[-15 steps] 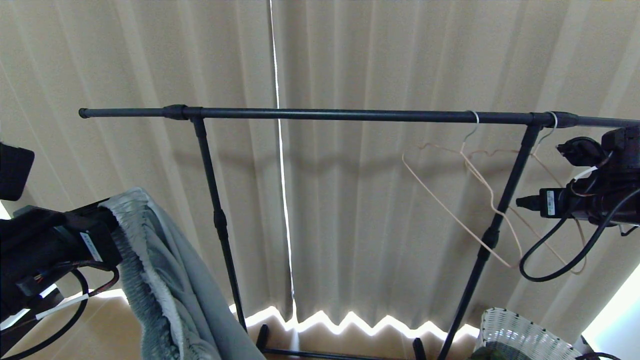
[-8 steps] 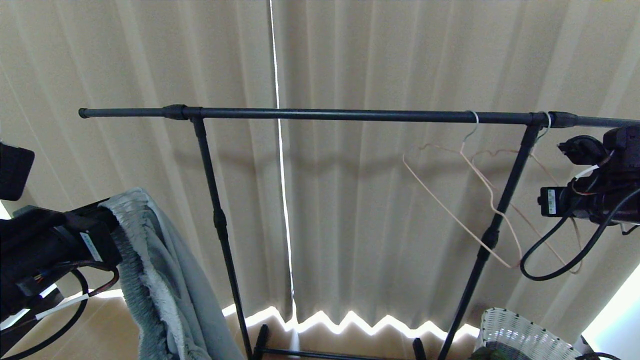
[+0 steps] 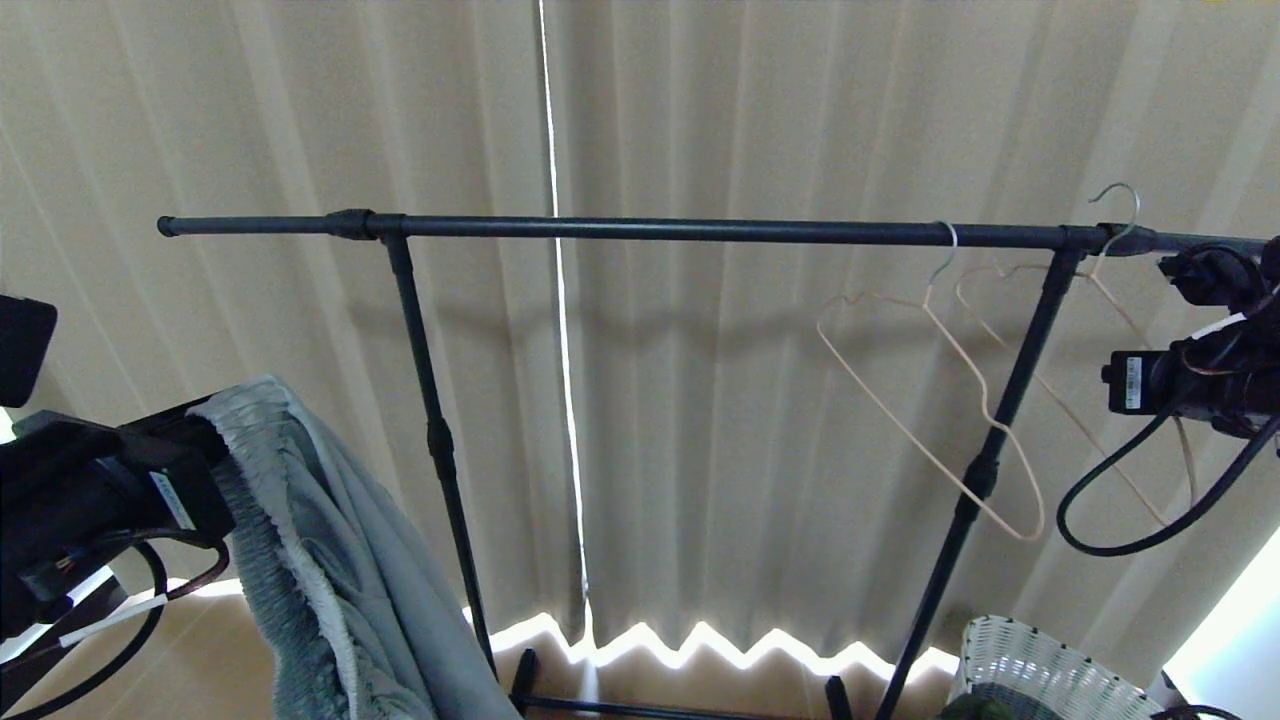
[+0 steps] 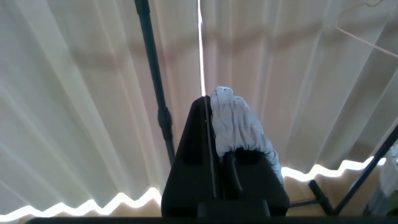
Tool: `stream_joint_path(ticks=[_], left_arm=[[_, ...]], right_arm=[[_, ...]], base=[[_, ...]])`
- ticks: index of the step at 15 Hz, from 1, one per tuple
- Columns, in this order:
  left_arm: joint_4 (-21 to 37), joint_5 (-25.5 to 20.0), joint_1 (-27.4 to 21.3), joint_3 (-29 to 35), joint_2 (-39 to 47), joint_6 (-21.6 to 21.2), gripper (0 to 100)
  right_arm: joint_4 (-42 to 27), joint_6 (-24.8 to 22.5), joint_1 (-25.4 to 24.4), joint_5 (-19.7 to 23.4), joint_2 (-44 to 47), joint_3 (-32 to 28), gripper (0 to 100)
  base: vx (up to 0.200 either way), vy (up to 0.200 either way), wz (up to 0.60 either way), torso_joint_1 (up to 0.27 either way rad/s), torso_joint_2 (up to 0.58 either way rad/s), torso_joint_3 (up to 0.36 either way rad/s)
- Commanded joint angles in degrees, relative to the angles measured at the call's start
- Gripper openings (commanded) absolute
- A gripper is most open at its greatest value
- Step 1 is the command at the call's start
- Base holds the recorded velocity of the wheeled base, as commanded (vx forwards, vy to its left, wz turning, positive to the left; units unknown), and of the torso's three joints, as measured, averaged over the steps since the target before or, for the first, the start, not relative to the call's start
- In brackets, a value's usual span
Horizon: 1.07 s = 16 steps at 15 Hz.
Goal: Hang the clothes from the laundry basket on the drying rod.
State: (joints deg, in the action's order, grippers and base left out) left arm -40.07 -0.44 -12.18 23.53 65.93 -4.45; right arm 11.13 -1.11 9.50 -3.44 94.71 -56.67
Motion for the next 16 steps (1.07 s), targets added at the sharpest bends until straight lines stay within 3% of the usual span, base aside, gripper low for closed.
stream_joint_path(ticks=[1, 7, 16], left_arm=[[0.0, 0.0, 0.0, -0.5, -1.3, -0.4, 0], [0.0, 0.1, 0.5, -0.4, -1.2, -1.3, 0], [0.0, 0.1, 0.5, -0.5, -1.2, -2.0, 0]], right_arm=[[0.6, -0.6, 0.0, 0.1, -4.6, 2.5, 0], [0.6, -5.7, 0.0, 0.1, -15.5, 13.7, 0], [0.5, -7.2, 0.0, -0.1, -18.5, 15.7, 0]], base=[[0.0, 0.0, 0.0, 0.0, 0.0, 0.0], [0.0, 0.0, 0.0, 0.0, 0.0, 0.0], [-0.2, 0.0, 0.0, 0.0, 0.0, 0.005]])
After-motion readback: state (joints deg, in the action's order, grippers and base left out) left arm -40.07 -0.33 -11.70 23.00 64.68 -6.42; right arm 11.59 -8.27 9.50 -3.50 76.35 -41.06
